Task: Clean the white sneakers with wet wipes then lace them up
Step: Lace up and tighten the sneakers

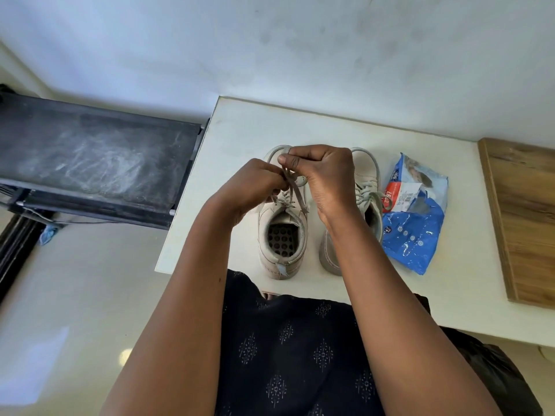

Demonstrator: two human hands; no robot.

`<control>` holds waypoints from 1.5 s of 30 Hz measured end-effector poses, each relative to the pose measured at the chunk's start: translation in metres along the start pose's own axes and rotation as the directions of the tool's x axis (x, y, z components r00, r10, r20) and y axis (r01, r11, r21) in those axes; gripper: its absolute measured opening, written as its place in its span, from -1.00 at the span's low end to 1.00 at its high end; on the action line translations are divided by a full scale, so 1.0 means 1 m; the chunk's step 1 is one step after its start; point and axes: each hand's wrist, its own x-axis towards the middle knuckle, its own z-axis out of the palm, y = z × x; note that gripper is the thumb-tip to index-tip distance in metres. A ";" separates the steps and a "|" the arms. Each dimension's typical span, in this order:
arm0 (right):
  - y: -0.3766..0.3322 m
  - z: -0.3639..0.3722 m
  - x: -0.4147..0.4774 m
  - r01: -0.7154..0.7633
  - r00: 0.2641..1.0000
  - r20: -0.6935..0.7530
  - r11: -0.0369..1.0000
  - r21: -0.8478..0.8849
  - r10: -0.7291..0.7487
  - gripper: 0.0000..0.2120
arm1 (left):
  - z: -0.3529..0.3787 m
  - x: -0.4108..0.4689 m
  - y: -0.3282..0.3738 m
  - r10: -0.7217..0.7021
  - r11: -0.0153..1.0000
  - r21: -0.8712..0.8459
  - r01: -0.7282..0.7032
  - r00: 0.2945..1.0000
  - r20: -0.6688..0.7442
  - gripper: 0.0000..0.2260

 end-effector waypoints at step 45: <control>0.019 -0.008 0.007 0.057 0.989 0.149 0.926 -0.373 -0.001 -0.71 | -0.001 0.010 -0.017 0.047 0.997 -0.059 -0.057 0.986 -0.158 -0.93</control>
